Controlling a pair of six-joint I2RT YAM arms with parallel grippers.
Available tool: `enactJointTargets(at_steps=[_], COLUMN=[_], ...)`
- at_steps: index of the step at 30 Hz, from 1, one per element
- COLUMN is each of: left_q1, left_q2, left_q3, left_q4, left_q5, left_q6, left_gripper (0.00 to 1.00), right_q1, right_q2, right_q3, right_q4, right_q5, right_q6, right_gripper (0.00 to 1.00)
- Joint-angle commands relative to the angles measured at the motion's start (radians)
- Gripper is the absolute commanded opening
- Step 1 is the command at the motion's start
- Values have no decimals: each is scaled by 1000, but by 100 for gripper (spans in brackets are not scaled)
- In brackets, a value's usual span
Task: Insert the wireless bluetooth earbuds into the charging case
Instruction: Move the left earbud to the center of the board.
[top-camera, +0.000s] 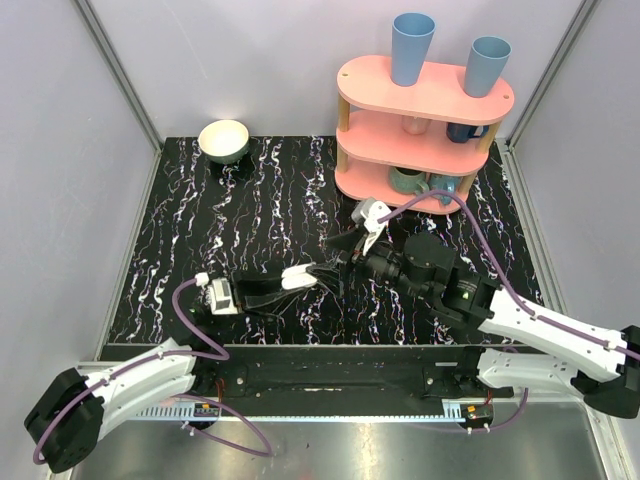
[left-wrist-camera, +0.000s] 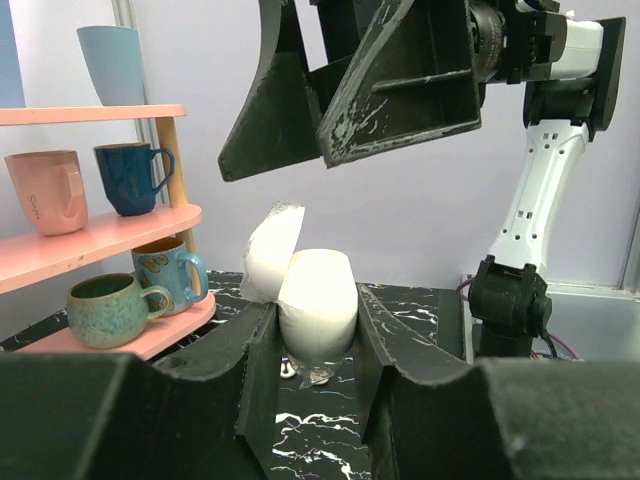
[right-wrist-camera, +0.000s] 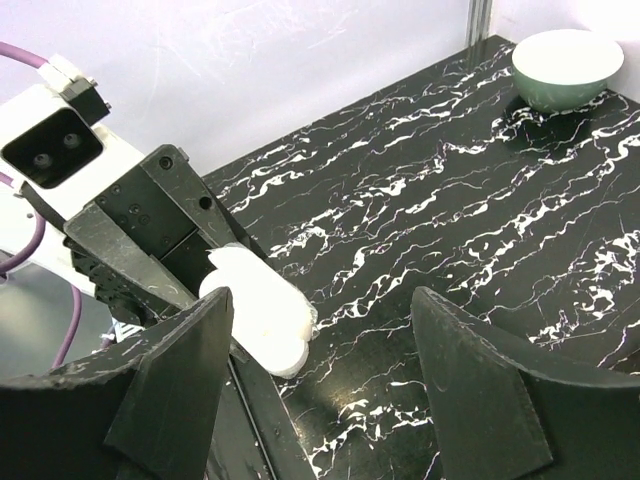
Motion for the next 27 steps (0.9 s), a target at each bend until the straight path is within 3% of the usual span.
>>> enactJointTargets(at_steps=[1, 4, 9, 11, 18, 22, 24, 27], left_q1=[-5, -5, -5, -5, -5, -5, -5, -5], left_q2=[-14, -16, -30, -45, -114, -148, -156, -163], left_q3=[-5, -5, -5, -4, 18, 16, 13, 9], left_q4=[175, 173, 163, 147, 38, 8, 3, -8], left_q5=[-39, -43, -48, -46, -29, -31, -30, -28], left_q6=[13, 16, 24, 33, 69, 76, 76, 75], left_gripper=[0, 0, 0, 0, 0, 0, 0, 0], right_q1=[-8, -6, -15, -77, -452, -564, -586, -606], right_q2=[-49, -64, -95, -83, -101, -61, -32, 12], right_q3=[24, 18, 15, 51, -20, -80, -111, -134], right_q4=[58, 37, -60, -193, -396, -436, -460, -503], right_q5=[23, 52, 357, 440, 304, 238, 227, 213], right_q6=[-13, -23, 40, 63, 209, 238, 252, 283], right_gripper=[79, 80, 81, 81, 73, 66, 56, 55])
